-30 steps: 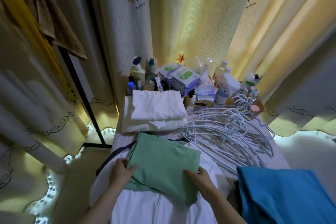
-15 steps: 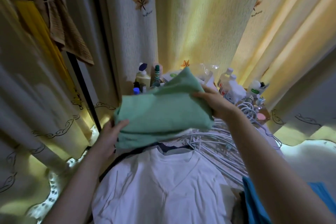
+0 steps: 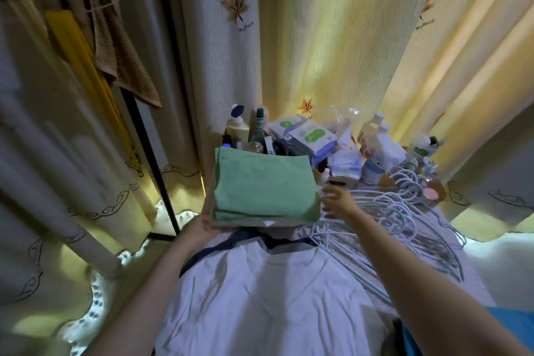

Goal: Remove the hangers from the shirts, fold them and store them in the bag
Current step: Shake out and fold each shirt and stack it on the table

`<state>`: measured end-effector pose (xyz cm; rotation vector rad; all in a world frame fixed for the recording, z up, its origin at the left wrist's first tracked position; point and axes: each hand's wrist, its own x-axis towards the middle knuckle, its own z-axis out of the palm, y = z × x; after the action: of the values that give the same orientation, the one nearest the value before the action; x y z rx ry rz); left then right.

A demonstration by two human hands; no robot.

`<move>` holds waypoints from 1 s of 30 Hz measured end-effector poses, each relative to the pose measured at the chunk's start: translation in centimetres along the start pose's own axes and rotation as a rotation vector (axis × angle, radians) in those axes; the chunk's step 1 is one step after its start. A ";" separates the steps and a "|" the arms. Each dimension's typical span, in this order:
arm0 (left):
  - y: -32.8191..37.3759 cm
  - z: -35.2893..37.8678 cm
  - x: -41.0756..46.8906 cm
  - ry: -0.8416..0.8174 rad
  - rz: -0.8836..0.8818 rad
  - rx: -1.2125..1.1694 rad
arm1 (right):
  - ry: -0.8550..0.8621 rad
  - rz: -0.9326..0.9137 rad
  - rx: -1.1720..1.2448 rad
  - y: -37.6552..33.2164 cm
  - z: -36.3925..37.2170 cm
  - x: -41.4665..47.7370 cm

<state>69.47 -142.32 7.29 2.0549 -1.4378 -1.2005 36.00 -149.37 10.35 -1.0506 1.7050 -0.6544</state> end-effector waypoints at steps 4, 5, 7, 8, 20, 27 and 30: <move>-2.7 6.0 -0.7 -0.052 0.065 0.013 | 0.012 0.033 -0.281 8.1 0.5 -2.4; -3.0 7.4 -0.8 -0.091 0.093 0.073 | -0.001 0.023 -0.399 10.1 0.7 -3.2; -3.6 9.7 -1.2 -0.127 0.150 0.277 | -0.039 0.015 -0.607 13.3 1.0 -5.0; -3.7 10.5 -1.3 -0.098 0.171 0.355 | -0.040 0.023 -0.640 14.4 1.0 -5.7; -4.1 9.7 0.1 -0.121 0.026 0.301 | -0.130 0.065 -0.566 15.0 0.0 -7.4; -5.2 8.4 -1.1 -0.019 0.279 0.275 | -0.139 -0.171 -0.569 15.0 -0.3 -8.9; -5.0 6.3 -1.9 -0.091 0.301 0.161 | -0.046 -0.254 -0.459 14.6 -1.7 -9.7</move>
<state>67.09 -137.45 1.03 1.8146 -1.8634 -1.0963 30.76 -133.96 3.69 -1.6104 1.7384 -0.3946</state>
